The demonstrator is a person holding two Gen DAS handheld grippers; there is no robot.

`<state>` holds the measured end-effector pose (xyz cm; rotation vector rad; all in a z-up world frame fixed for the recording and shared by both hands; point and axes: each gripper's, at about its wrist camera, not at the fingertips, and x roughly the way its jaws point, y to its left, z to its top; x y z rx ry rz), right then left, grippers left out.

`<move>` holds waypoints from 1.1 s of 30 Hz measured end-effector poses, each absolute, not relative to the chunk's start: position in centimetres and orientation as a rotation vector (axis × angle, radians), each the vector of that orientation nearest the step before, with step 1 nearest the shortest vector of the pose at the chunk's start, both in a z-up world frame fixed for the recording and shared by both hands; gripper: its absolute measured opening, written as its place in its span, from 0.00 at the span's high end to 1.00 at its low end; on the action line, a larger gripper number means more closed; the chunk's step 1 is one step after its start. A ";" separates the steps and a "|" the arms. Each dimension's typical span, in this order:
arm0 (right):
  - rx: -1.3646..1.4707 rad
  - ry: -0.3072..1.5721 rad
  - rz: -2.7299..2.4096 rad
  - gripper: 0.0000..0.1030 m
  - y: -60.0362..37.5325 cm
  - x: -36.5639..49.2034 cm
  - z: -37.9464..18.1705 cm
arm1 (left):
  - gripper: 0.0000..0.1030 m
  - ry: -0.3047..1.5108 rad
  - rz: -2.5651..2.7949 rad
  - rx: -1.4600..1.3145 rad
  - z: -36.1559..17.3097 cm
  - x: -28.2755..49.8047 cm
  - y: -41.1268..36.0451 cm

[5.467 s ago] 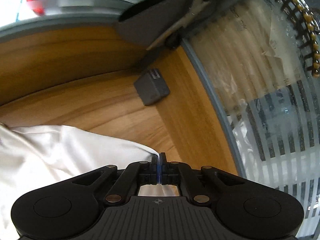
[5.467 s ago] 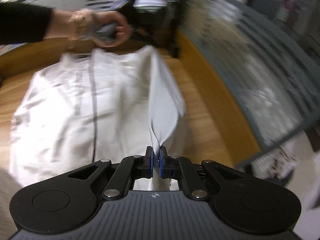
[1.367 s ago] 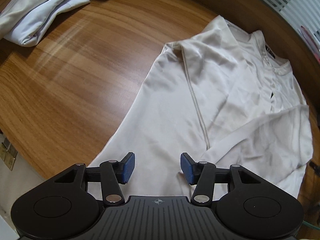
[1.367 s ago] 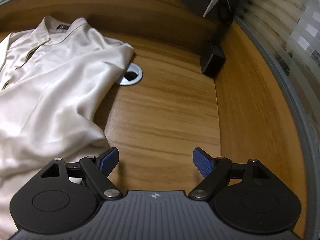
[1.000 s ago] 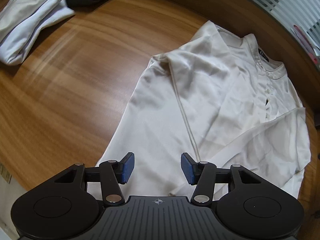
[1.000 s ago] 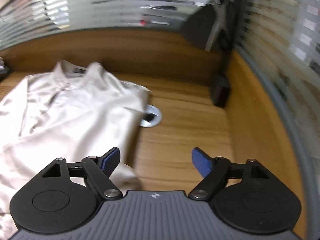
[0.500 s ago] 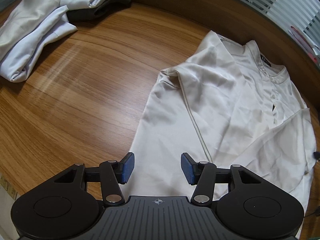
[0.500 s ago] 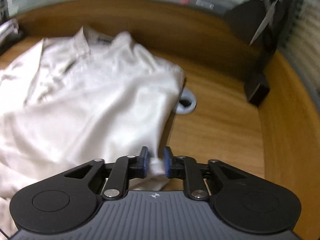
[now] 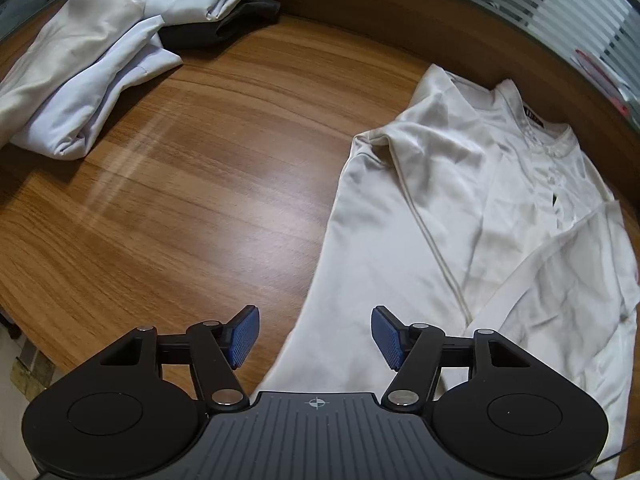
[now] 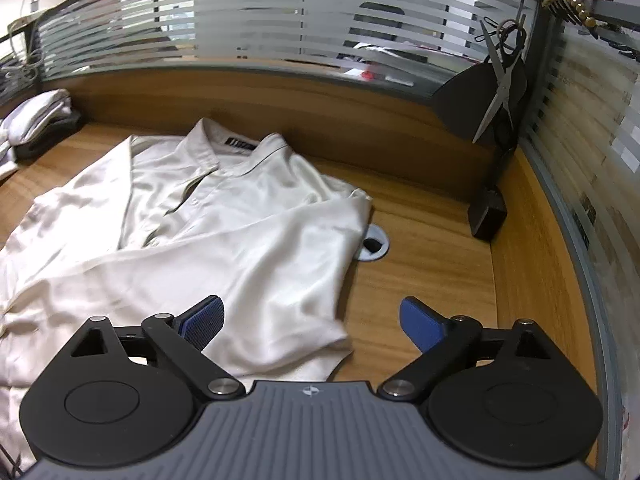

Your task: Fold clothes

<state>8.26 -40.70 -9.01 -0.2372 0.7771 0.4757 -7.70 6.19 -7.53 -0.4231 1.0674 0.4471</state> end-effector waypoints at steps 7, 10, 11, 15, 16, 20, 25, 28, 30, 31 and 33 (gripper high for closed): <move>-0.208 0.783 0.437 0.03 -39.6 3.8 -8.5 | 0.36 1.083 0.358 -0.339 -6.7 -6.3 8.2; -0.183 0.791 0.401 0.01 -39.0 1.9 -8.3 | 0.36 1.094 0.303 -0.314 -6.8 -4.8 9.3; -0.170 0.799 0.388 0.01 -38.7 1.3 -8.3 | 0.35 1.092 0.283 -0.300 -6.7 -4.3 9.5; -0.163 0.828 0.325 0.01 -37.1 -1.0 -8.3 | 0.11 1.064 0.200 -0.237 -6.5 -2.3 10.2; -0.164 0.834 0.308 0.01 -36.6 -1.6 -8.3 | 0.09 1.053 0.174 -0.223 -6.4 -1.7 10.3; -0.141 0.858 0.241 0.01 -35.2 -3.7 -8.5 | 0.00 1.036 0.065 -0.182 -6.4 0.1 10.5; -0.085 0.867 0.157 0.01 -34.2 -6.5 -8.6 | 0.00 1.020 -0.050 -0.105 -6.5 0.7 10.2; -0.084 0.881 0.125 0.01 -34.0 -8.1 -8.9 | 0.00 1.019 -0.089 -0.097 -6.8 0.1 10.1; -0.072 0.882 0.111 0.01 -34.4 -9.1 -9.2 | 0.00 1.014 -0.114 -0.096 -7.1 -0.7 10.0; -0.068 0.886 0.103 0.01 -34.8 -9.6 -9.4 | 0.00 1.017 -0.121 -0.097 -7.2 -1.2 10.0; -0.058 0.895 0.090 0.01 -35.6 -10.6 -9.9 | 0.00 1.022 -0.137 -0.103 -7.6 -2.3 9.8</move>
